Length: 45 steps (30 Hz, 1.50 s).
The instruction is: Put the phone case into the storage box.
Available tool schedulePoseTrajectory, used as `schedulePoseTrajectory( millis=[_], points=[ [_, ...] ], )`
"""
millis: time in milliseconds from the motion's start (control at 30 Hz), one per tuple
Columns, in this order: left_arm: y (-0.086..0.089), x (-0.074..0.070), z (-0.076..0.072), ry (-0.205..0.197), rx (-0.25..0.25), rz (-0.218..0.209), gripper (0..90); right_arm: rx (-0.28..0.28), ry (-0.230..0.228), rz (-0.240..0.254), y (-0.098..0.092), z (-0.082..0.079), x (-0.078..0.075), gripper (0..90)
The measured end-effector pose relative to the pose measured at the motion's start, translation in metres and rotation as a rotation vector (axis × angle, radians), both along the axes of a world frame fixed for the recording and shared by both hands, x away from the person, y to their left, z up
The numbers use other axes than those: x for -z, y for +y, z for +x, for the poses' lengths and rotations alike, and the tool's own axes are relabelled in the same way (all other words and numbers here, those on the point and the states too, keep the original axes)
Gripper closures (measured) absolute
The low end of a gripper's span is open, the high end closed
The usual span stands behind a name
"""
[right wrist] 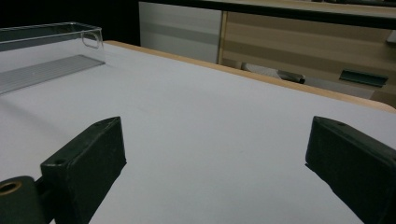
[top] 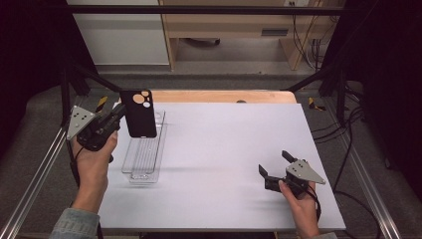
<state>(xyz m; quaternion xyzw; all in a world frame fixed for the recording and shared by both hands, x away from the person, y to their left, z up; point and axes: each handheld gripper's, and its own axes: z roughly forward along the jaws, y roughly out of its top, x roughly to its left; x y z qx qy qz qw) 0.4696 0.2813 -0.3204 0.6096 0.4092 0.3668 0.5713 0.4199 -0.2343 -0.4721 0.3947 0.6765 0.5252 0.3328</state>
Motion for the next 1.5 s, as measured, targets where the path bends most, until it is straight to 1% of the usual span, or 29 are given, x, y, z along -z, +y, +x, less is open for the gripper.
schedulePoseTrajectory(
  millis=[100,367,467,633,867,1167,1267,1367,1500],
  points=[
    [0.001,0.000,0.001,0.000,-0.004,-0.003,85.8,-0.001,-0.001,0.001,0.000,0.000,0.000,5.1],
    [0.002,0.000,0.002,0.006,-0.002,0.010,85.8,-0.001,0.003,0.001,-0.001,0.000,0.001,5.1],
    [0.002,0.000,0.002,0.005,-0.005,0.007,85.8,-0.003,0.000,0.001,0.000,0.000,0.001,5.1],
    [0.002,0.001,0.004,0.003,-0.008,0.010,85.8,-0.003,-0.005,-0.008,0.000,0.000,0.001,5.1],
    [0.000,0.002,0.007,0.004,-0.010,0.018,85.8,-0.004,-0.006,-0.001,0.000,0.000,0.001,5.1],
    [-0.004,0.001,0.018,0.011,-0.018,0.036,85.8,-0.003,-0.005,0.006,-0.001,0.000,0.001,5.1],
    [-0.005,0.001,0.023,0.013,-0.021,0.043,85.8,-0.001,-0.010,0.019,-0.001,-0.001,0.000,5.1],
    [-0.005,0.001,0.028,0.021,-0.022,0.046,85.8,-0.003,-0.013,0.025,0.000,0.000,0.001,5.0],
    [-0.007,0.005,0.032,0.024,-0.022,0.038,85.8,-0.005,-0.016,0.035,0.001,0.000,0.001,5.0]
  ],
)
